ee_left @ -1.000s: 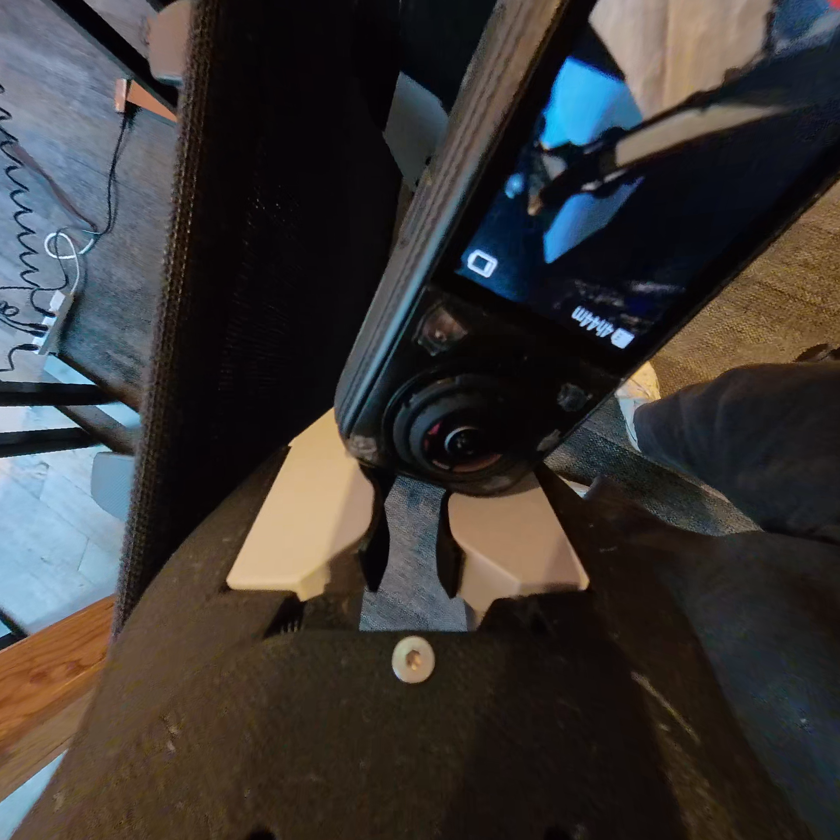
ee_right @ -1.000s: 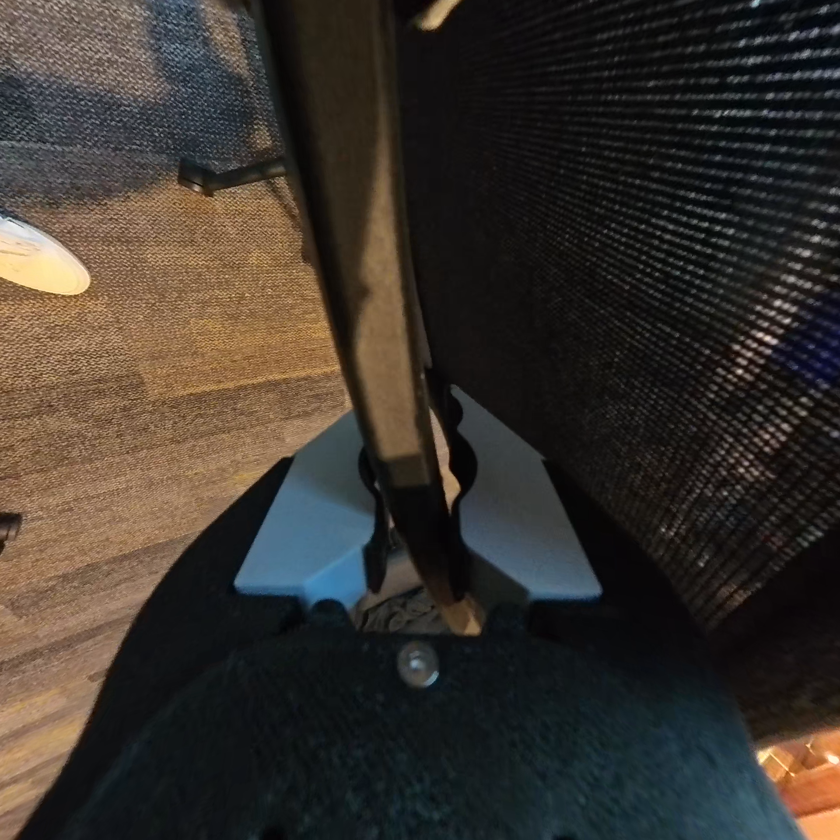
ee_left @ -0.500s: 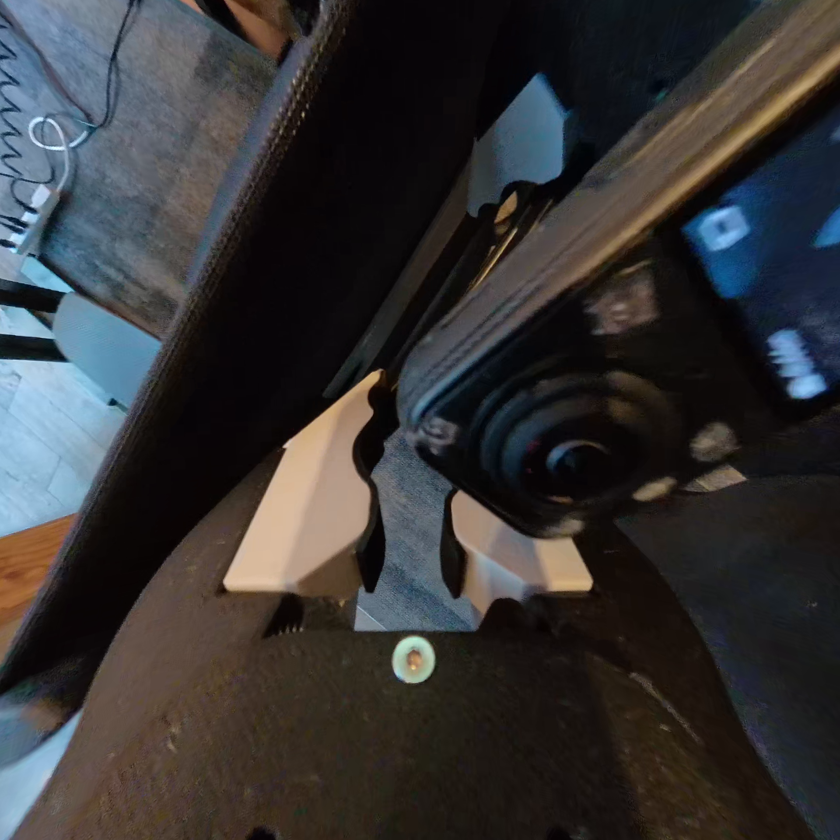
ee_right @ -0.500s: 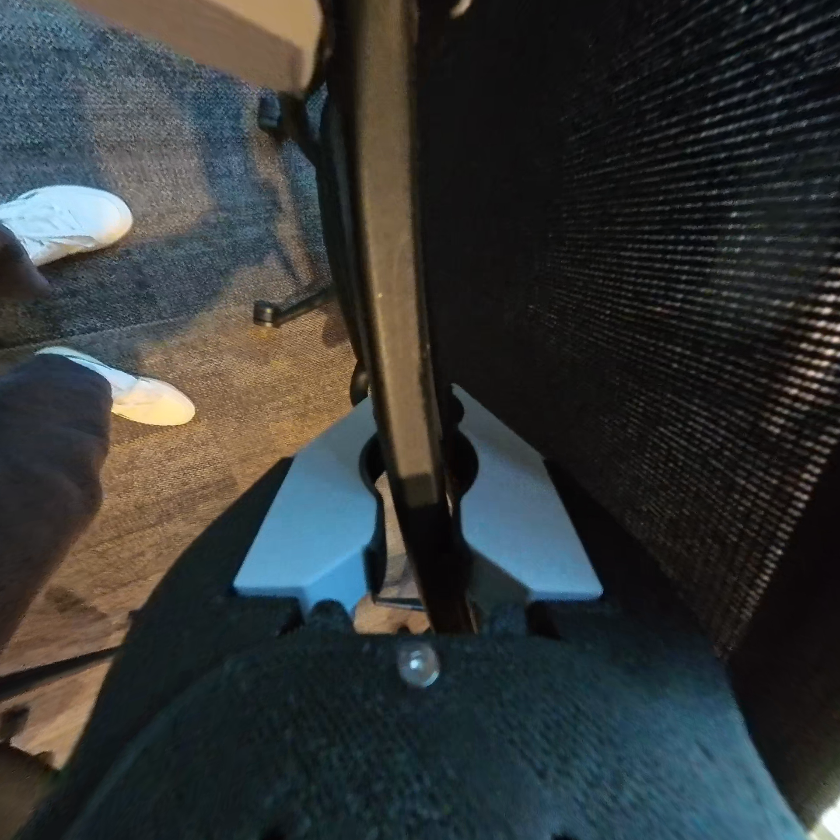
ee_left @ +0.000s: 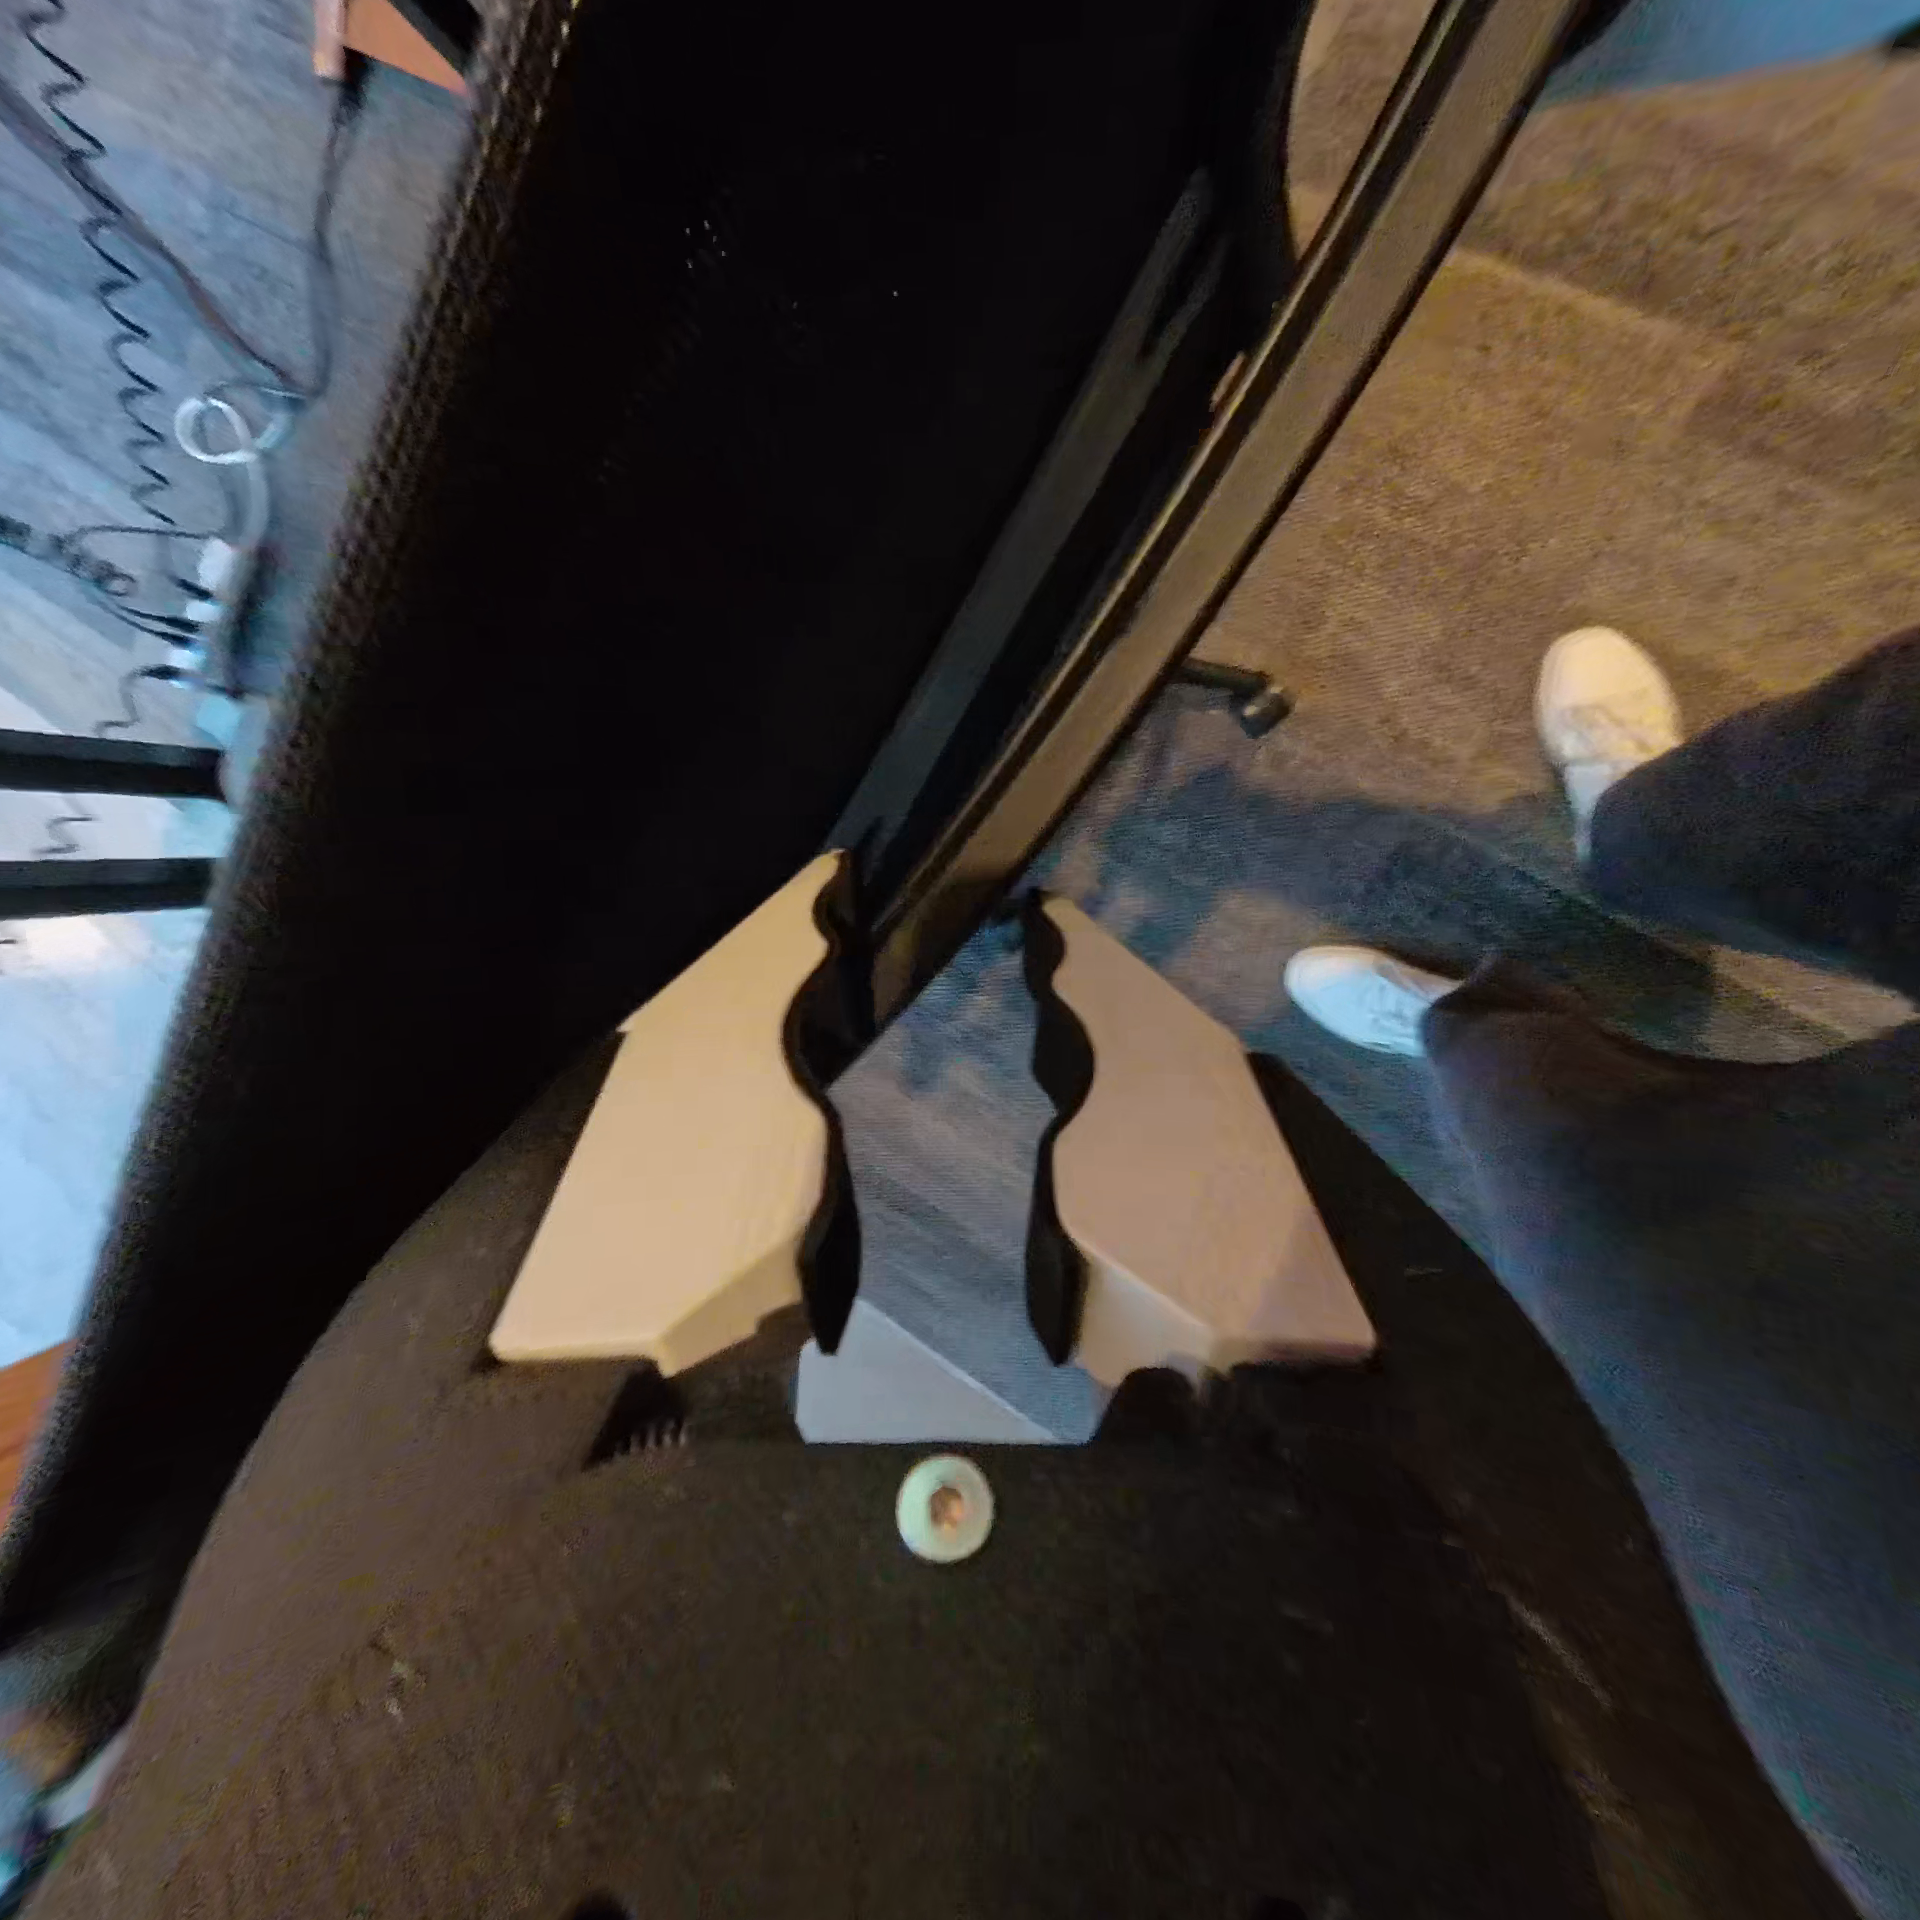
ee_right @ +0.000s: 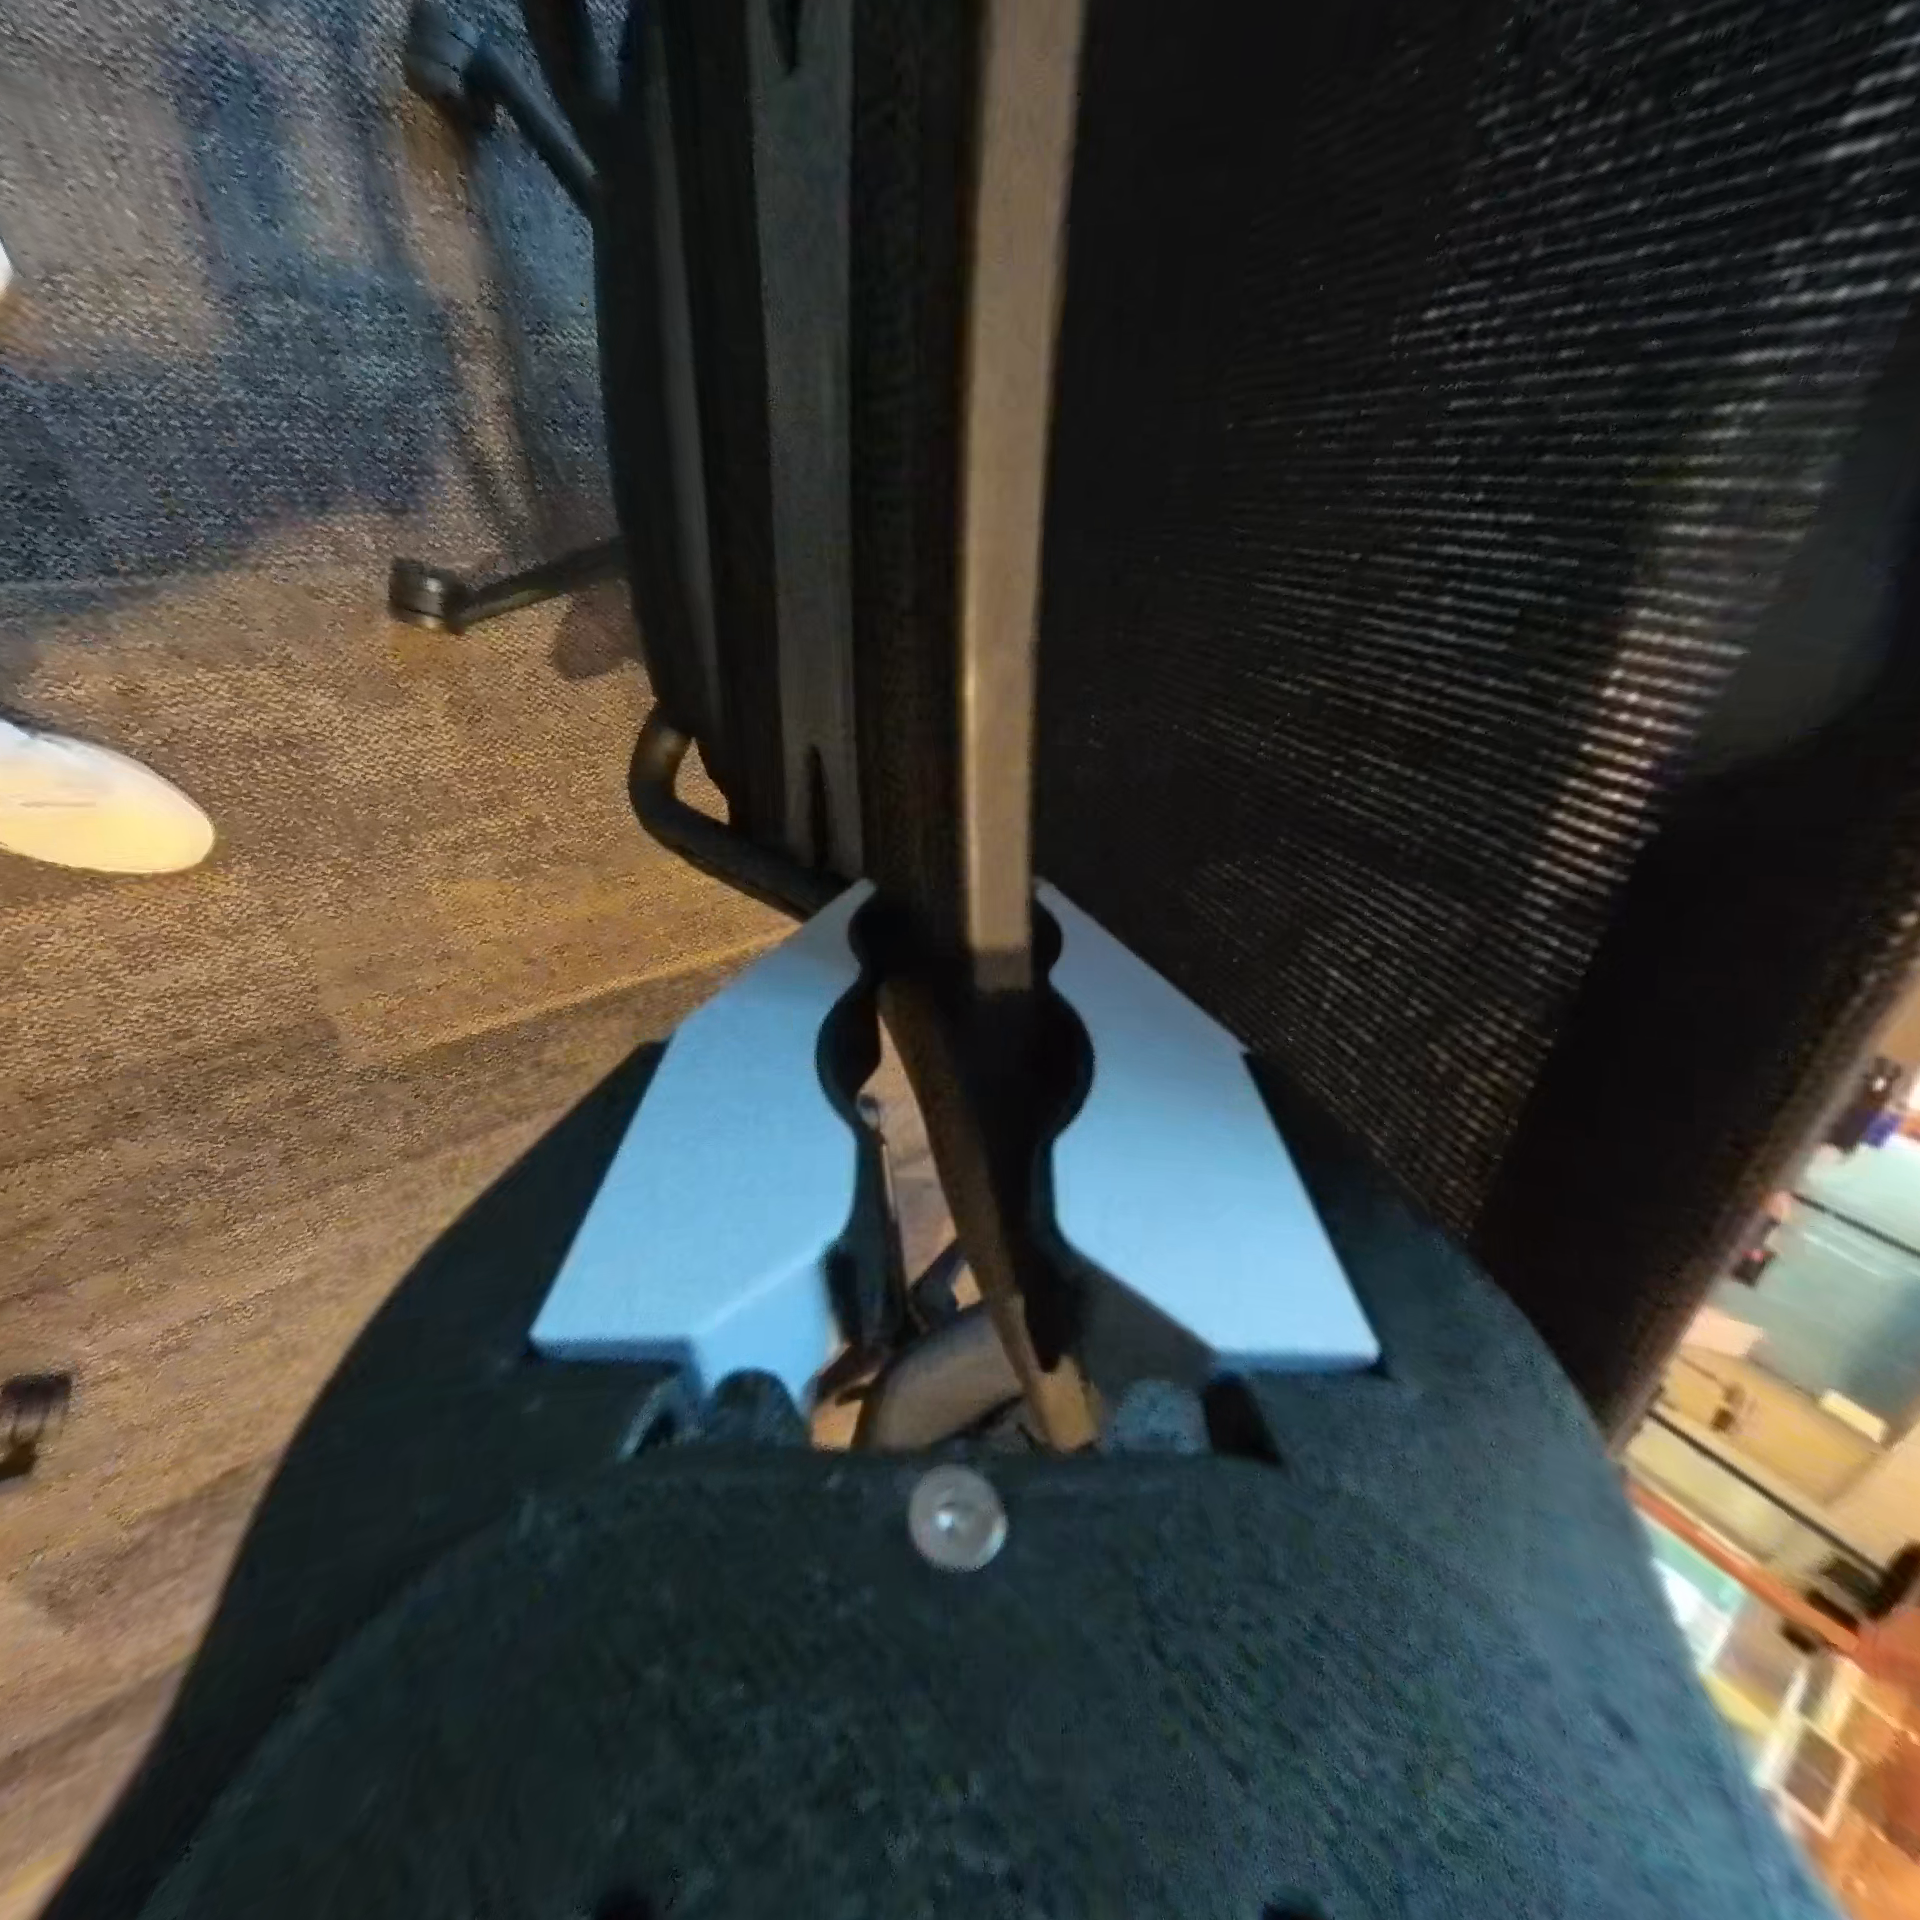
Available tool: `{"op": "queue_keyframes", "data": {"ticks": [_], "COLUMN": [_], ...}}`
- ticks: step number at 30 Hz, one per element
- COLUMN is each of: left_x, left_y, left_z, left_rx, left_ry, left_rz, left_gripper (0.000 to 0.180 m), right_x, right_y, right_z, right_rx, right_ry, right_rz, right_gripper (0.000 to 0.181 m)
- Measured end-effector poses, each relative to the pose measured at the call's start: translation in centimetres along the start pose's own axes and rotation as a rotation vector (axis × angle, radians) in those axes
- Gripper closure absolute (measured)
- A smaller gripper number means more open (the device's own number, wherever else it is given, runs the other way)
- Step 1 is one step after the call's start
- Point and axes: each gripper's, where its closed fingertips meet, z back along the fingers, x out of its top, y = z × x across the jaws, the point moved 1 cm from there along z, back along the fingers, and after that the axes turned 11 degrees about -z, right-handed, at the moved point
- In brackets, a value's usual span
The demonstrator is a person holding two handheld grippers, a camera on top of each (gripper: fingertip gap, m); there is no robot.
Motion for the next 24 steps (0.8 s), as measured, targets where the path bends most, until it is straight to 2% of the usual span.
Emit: {"op": "queue_keyframes", "data": {"ticks": [1, 7, 15, 24], "left_x": [0.1, 2.7, 7.2, 5.5], "left_y": [0.0, -1.4, -3.3, -2.9], "left_z": [-0.2, -0.8, -1.8, -1.4], "left_rx": [0.018, 0.002, 0.019, -0.037], "left_ry": [0.014, 0.114, 0.123, 0.148], "left_rz": [-0.039, -0.083, -0.108, -0.061], "left_gripper": [0.160, 0.162, 0.162, 0.162], "right_x": [-0.2, -3.4, -8.2, -6.3], "right_y": [0.0, -0.7, -3.3, -2.2], "right_z": [0.0, -0.6, -1.8, -1.4], "right_rx": [0.023, 0.229, 0.134, 0.133], "right_ry": [-0.001, 0.032, 0.142, 0.135], "right_rz": [0.002, 0.023, 0.179, 0.149], "right_gripper": [0.159, 0.165, 0.168, 0.168]}}
